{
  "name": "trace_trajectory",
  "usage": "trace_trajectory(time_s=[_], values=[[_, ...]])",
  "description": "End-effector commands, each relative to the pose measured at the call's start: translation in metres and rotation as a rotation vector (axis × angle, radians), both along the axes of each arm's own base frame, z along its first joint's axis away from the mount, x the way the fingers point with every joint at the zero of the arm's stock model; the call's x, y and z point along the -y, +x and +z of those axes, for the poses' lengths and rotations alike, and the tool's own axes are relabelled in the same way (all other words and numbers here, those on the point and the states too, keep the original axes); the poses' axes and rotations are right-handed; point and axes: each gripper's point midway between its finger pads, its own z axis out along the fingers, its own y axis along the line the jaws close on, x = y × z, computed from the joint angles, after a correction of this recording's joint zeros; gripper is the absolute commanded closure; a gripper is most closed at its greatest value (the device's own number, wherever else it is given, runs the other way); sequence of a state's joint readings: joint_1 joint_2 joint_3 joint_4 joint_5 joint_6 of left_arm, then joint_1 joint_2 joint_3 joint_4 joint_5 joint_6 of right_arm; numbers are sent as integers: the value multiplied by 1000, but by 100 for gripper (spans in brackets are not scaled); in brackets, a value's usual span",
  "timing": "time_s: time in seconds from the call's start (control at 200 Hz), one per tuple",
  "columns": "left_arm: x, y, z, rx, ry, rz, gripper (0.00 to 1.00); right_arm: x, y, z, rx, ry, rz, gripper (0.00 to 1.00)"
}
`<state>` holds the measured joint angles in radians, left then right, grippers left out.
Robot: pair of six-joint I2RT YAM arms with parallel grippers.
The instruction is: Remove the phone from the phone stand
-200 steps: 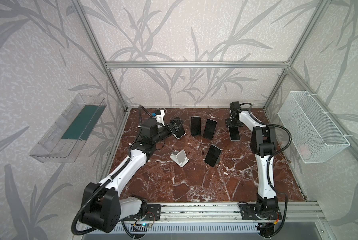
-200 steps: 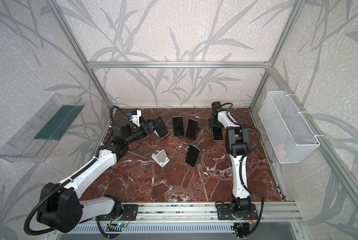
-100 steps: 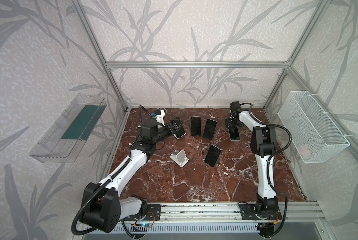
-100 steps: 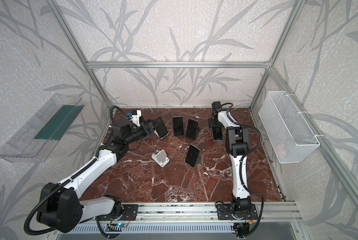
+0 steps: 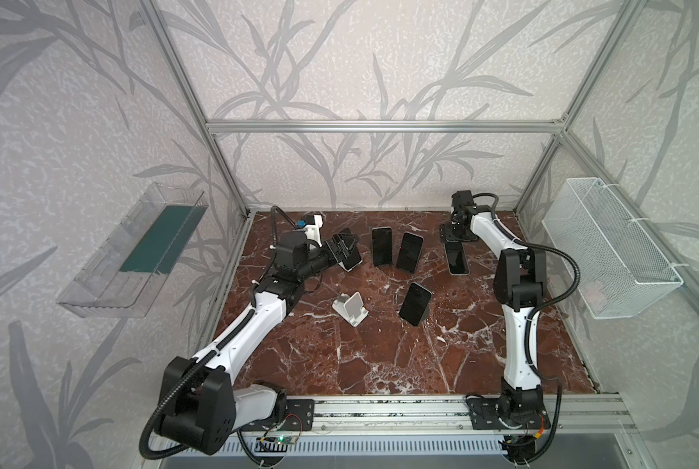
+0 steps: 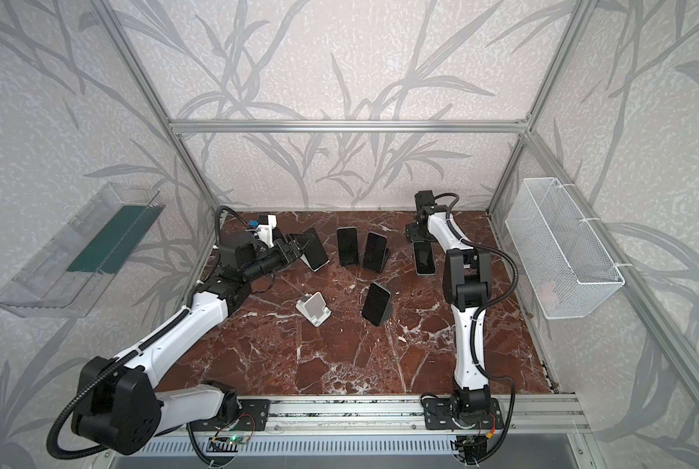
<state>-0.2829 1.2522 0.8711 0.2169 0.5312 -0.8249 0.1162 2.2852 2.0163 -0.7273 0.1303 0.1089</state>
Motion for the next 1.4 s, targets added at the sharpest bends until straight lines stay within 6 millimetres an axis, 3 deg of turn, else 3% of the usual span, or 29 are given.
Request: trace_trajectory(time_s=[0.0,0.125,0.215,0.525,0.78,0.935,1.19,1.395], values=[[13,-9,41,127,-31,-76,3,-5,-12,49,68,40,-16,11],[17,-20,50,188,0,-88,1,-7,-36,72,138,106,-53,11],[21,-27,52,223,60,-96,1,-8,-64,88,204,174,-85,11],[46,-55,53,282,175,-156,4,-28,-187,96,338,451,-124,11],[44,-57,59,278,149,-115,5,-60,-260,105,376,405,-59,12],[42,-61,64,305,125,-110,5,-58,-282,105,412,390,-85,13],[37,-62,59,317,191,-62,5,-49,-296,127,444,371,-58,13],[60,-87,53,358,325,-150,6,-43,-306,135,475,362,-39,11]])
